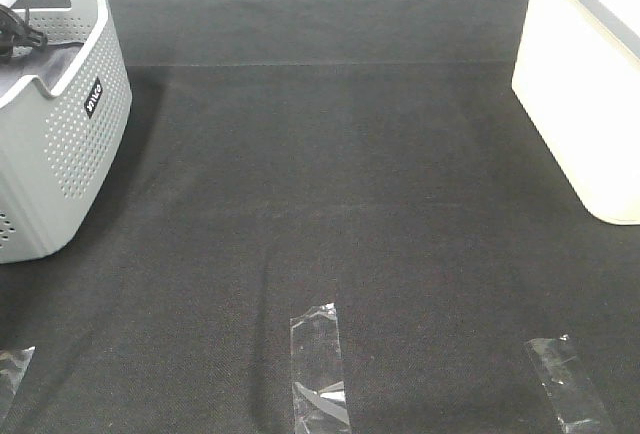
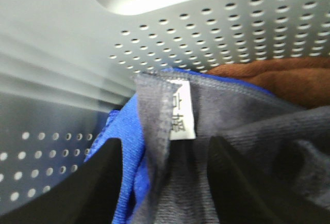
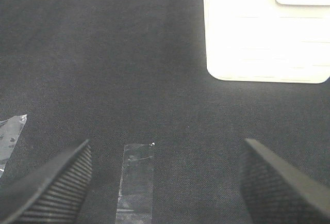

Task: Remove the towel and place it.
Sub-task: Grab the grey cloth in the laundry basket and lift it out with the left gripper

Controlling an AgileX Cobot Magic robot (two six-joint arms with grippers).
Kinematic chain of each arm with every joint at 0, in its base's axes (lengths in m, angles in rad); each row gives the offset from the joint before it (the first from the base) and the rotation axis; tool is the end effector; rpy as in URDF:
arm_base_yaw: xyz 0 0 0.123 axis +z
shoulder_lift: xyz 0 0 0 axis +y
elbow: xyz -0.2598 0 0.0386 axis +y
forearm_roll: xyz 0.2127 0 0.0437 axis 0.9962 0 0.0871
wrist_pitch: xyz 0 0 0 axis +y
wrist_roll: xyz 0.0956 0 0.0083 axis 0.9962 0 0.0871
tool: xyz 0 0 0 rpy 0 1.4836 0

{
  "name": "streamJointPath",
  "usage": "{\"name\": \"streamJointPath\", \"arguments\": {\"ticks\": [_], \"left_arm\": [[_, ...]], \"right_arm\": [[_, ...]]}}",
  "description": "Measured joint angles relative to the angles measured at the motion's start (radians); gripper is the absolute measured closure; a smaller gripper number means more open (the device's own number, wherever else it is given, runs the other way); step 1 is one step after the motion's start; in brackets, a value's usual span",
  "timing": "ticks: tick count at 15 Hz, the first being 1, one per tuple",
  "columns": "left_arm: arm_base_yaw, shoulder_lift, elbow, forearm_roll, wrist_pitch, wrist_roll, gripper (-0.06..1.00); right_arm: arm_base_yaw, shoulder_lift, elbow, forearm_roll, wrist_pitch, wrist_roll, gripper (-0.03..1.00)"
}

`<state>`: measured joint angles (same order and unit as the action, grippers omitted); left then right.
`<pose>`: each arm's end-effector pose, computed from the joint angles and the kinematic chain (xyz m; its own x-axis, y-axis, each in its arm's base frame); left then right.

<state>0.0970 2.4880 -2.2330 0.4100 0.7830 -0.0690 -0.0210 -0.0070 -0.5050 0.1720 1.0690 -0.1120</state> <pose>0.4982 0.0756 0.1664 -0.8241 0.1395 -0.5490 -0.0796 0.9311 0.3560 -0.0109 0.0146 0.2596 -0.4436 -0.0190 -0.8960 -0.1262 0.9911 0.0414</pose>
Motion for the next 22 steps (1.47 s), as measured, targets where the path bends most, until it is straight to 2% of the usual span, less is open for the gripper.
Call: {"name": "streamJointPath", "arguments": {"ticks": [1, 8, 13, 15, 18, 21, 22], "left_arm": [[0.000, 0.000, 0.000, 0.007, 0.000, 0.000, 0.48], [0.000, 0.000, 0.000, 0.027, 0.000, 0.002, 0.94], [0.000, -0.017, 0.000, 0.034, 0.001, 0.004, 0.94], [0.000, -0.067, 0.000, -0.002, 0.002, 0.004, 0.94], [0.000, -0.190, 0.000, -0.126, 0.009, 0.069, 0.94], [-0.005, -0.307, 0.000, -0.280, 0.060, 0.203, 0.94], [-0.005, -0.307, 0.000, -0.280, 0.060, 0.203, 0.94]], "right_arm": [[0.000, 0.000, 0.000, 0.000, 0.000, 0.000, 0.23], [0.000, 0.000, 0.000, 0.000, 0.000, 0.000, 0.23], [0.000, 0.000, 0.000, 0.000, 0.000, 0.000, 0.23], [0.000, 0.000, 0.000, 0.000, 0.000, 0.000, 0.23], [0.000, 0.000, 0.000, 0.000, 0.000, 0.000, 0.23], [0.000, 0.000, 0.000, 0.000, 0.000, 0.000, 0.23], [0.000, 0.000, 0.000, 0.000, 0.000, 0.000, 0.23]]}}
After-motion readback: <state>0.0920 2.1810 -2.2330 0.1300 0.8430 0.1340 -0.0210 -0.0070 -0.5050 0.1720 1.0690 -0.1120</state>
